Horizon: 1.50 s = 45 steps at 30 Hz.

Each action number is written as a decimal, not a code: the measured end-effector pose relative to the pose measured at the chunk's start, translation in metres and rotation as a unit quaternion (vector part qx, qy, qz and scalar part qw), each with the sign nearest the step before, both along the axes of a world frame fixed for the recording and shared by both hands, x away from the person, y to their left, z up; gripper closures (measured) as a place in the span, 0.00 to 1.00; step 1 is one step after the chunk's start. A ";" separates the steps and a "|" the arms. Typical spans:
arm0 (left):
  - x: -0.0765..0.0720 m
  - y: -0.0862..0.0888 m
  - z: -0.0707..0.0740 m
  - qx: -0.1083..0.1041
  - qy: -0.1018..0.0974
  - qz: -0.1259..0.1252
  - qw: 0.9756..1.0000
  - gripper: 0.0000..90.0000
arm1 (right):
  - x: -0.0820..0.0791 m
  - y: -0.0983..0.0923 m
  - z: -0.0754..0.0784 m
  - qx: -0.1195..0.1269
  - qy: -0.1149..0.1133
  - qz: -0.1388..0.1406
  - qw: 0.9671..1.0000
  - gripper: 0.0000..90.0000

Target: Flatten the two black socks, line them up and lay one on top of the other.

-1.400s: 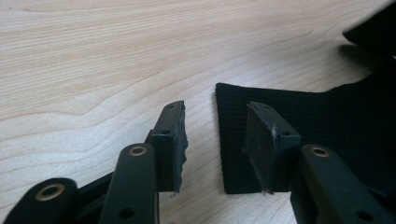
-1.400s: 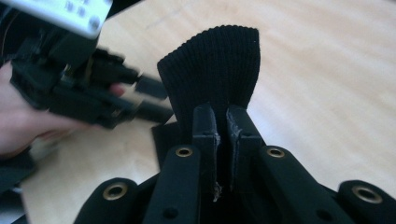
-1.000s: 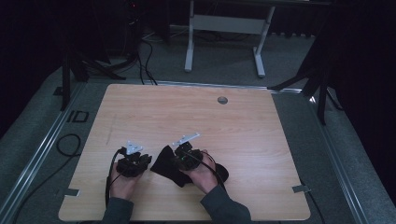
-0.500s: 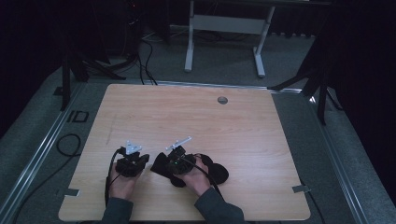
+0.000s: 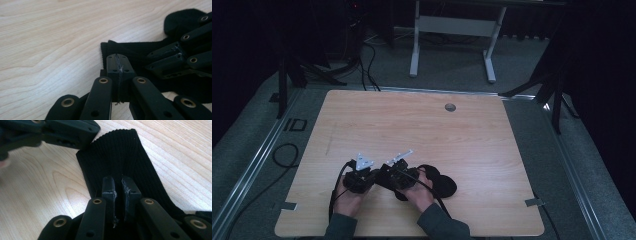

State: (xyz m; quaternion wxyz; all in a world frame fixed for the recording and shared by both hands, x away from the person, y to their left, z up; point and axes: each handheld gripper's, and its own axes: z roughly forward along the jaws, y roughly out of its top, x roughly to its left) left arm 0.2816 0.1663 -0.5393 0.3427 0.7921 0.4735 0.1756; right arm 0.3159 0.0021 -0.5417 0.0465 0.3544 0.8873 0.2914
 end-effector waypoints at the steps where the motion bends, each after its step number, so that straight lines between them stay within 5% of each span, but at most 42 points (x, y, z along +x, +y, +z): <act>1: 0.000 -0.001 -0.001 0.004 0.002 -0.004 1.000 1.00 | 0.000 0.000 0.000 0.000 -0.002 0.001 1.000 0.91; 6: 0.004 -0.007 -0.008 0.027 0.023 -0.006 0.999 1.00 | -0.001 0.000 -0.001 -0.001 -0.006 0.007 1.000 0.88; 9: 0.003 -0.010 -0.008 0.040 0.018 -0.007 0.999 1.00 | -0.001 -0.002 0.000 0.014 0.001 0.016 1.000 0.76; 17: 0.003 -0.010 -0.008 0.041 0.018 -0.009 0.999 1.00 | -0.015 -0.023 0.021 0.028 -0.072 0.019 0.997 0.62; 22: 0.003 -0.010 -0.009 0.039 0.020 -0.009 0.999 1.00 | -0.003 -0.066 0.038 0.036 -0.093 -0.029 0.995 0.61; 29: 0.004 -0.008 -0.009 0.035 0.023 -0.010 0.999 1.00 | 0.017 -0.115 0.034 0.045 -0.081 -0.100 0.991 0.61; 32: 0.003 -0.008 -0.009 0.035 0.022 -0.009 0.999 1.00 | 0.027 -0.135 0.018 0.033 -0.061 -0.135 0.988 0.64; 40: 0.003 -0.008 -0.009 0.032 0.022 -0.008 0.999 1.00 | 0.035 -0.130 -0.007 0.017 -0.035 -0.136 0.990 0.68; 45: 0.003 -0.008 -0.009 0.032 0.022 -0.007 0.999 1.00 | 0.033 -0.125 -0.008 0.003 -0.050 -0.132 0.990 0.72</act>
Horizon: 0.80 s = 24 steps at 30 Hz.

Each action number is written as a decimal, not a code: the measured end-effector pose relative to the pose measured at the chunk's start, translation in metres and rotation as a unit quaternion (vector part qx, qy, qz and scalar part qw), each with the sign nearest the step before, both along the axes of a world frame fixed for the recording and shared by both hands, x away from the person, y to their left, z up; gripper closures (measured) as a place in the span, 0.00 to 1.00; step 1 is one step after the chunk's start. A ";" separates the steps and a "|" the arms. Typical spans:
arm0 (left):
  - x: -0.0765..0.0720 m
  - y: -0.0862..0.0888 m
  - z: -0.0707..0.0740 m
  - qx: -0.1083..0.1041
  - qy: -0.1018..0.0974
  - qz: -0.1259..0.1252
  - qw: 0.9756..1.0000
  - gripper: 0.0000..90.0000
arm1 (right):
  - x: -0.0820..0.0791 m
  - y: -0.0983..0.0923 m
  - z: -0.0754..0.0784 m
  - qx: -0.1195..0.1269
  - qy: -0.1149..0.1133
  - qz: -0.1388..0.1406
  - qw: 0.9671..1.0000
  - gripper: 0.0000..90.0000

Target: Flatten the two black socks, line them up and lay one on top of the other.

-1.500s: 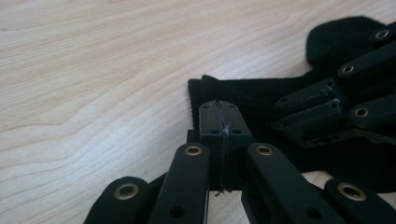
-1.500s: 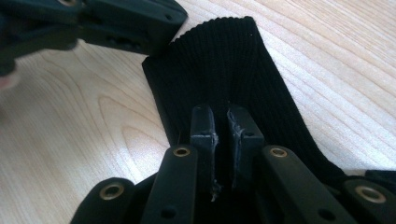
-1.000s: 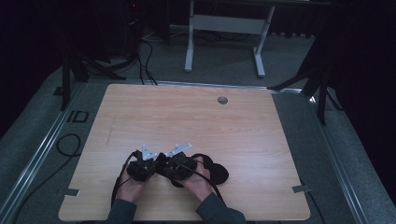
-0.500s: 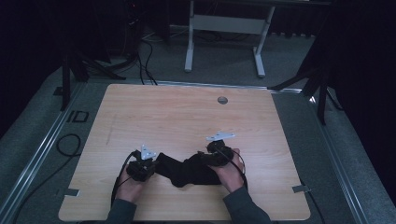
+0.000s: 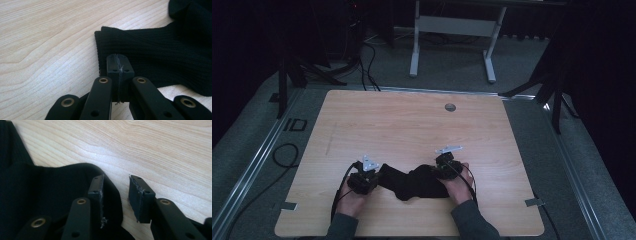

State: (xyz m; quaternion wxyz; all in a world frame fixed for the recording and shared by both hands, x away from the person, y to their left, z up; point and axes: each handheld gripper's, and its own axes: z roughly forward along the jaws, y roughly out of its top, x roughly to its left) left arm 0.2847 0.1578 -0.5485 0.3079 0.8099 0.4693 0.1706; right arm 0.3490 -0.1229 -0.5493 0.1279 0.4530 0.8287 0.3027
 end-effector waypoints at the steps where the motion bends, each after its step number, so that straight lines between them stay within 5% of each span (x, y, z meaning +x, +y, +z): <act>1: 0.000 0.000 0.000 0.000 0.000 0.000 1.000 1.00 | -0.001 0.001 0.000 -0.006 -0.003 0.001 1.000 0.74; 14: 0.000 -0.001 0.000 0.001 -0.001 0.001 1.000 1.00 | -0.006 0.007 -0.001 -0.009 -0.010 0.007 1.000 0.94; 24: 0.000 -0.001 -0.001 0.000 -0.001 0.002 1.000 1.00 | -0.006 0.007 0.001 -0.003 -0.006 0.005 1.000 0.96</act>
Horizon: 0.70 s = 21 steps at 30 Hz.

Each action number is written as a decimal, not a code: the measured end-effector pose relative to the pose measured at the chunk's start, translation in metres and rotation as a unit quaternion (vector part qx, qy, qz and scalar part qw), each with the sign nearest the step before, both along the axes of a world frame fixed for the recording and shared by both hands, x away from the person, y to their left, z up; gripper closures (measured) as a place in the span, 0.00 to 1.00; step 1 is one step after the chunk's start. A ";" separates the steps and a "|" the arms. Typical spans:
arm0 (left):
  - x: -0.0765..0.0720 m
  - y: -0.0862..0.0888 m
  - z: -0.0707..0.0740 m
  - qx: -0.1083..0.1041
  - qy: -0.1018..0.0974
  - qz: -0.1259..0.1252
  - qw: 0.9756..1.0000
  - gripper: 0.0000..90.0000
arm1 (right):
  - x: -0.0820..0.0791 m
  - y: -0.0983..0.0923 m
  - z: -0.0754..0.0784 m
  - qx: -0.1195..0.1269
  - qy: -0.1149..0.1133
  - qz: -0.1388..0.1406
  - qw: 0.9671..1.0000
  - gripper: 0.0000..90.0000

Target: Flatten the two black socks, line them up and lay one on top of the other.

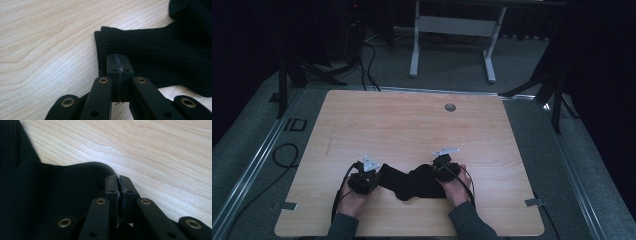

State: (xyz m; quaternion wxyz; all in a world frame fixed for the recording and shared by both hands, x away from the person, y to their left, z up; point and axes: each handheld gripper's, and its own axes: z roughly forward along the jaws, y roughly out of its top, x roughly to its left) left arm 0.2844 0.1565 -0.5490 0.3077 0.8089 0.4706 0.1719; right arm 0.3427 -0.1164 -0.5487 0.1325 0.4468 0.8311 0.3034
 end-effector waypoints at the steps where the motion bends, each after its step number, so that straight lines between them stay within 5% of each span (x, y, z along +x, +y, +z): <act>1: 0.000 0.000 0.000 0.000 0.000 0.000 1.000 1.00 | 0.000 0.000 0.000 0.000 0.001 0.000 1.000 0.96; 9: 0.000 0.000 0.000 0.000 0.000 0.000 1.000 1.00 | -0.006 -0.002 0.011 0.014 -0.010 0.005 1.000 0.96; 21: 0.000 0.000 0.000 -0.003 0.001 0.001 1.000 1.00 | -0.043 -0.027 0.058 0.032 -0.063 0.009 0.997 0.96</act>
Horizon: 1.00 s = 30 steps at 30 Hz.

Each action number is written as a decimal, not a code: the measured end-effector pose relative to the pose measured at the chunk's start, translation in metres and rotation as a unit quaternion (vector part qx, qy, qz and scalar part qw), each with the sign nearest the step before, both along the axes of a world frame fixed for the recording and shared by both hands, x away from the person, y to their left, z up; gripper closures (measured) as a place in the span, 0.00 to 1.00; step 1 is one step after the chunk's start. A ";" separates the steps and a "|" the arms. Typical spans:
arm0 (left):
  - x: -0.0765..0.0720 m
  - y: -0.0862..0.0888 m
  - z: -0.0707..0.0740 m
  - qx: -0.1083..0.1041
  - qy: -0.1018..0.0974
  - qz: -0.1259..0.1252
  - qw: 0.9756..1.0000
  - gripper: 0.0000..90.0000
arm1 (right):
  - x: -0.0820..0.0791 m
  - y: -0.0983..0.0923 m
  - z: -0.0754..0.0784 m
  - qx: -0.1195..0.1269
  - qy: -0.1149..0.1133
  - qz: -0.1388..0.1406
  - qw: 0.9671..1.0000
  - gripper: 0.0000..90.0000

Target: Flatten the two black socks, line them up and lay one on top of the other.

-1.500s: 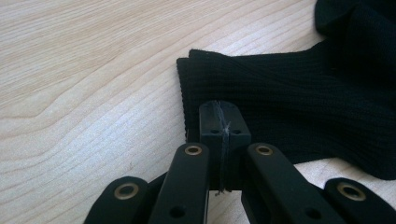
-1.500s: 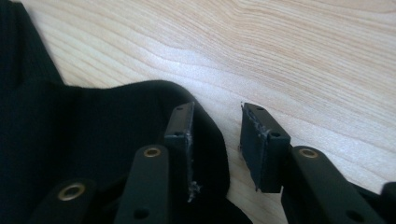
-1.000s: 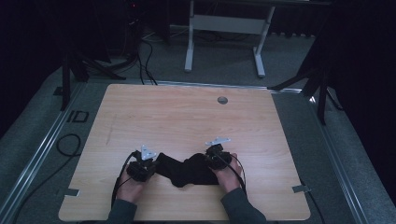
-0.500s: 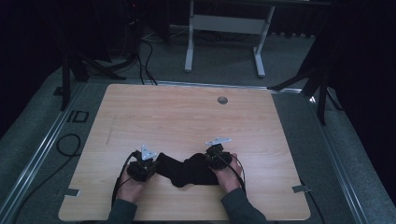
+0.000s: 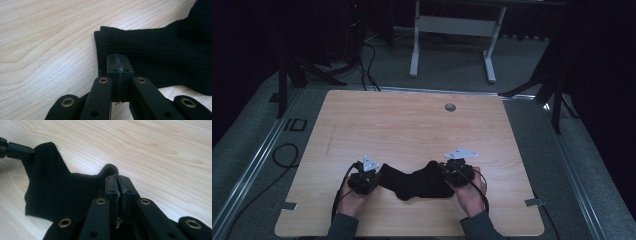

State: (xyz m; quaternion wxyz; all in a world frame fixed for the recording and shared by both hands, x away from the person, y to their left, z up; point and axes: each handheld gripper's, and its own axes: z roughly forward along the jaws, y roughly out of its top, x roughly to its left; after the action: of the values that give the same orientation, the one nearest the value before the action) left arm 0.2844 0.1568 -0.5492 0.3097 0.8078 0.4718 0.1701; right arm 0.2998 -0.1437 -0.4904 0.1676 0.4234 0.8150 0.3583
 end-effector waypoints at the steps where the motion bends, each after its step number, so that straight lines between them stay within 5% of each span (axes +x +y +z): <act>1: 0.000 0.000 0.000 0.000 0.001 -0.001 1.000 1.00 | -0.003 -0.004 0.002 0.001 -0.001 -0.003 1.000 0.96; 6: 0.000 0.000 0.000 -0.001 0.001 0.000 1.000 1.00 | -0.015 -0.021 0.003 0.001 0.002 -0.015 1.000 0.96; 14: 0.000 0.002 0.000 -0.008 0.004 -0.003 1.000 1.00 | -0.022 -0.041 -0.017 0.008 0.028 -0.032 0.999 0.95; 24: 0.000 0.002 0.000 -0.009 0.004 -0.003 1.000 1.00 | -0.013 -0.043 -0.056 0.000 0.057 -0.028 0.998 0.94; 30: 0.002 -0.001 -0.001 -0.019 0.001 -0.010 1.000 0.99 | -0.003 -0.043 -0.061 -0.013 0.039 -0.035 0.999 0.93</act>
State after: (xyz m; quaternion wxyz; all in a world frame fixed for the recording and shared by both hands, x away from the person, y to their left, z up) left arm 0.2868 0.1558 -0.5504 0.3262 0.8067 0.4672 0.1569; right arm 0.2970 -0.1867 -0.5513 0.1536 0.4628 0.8104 0.3248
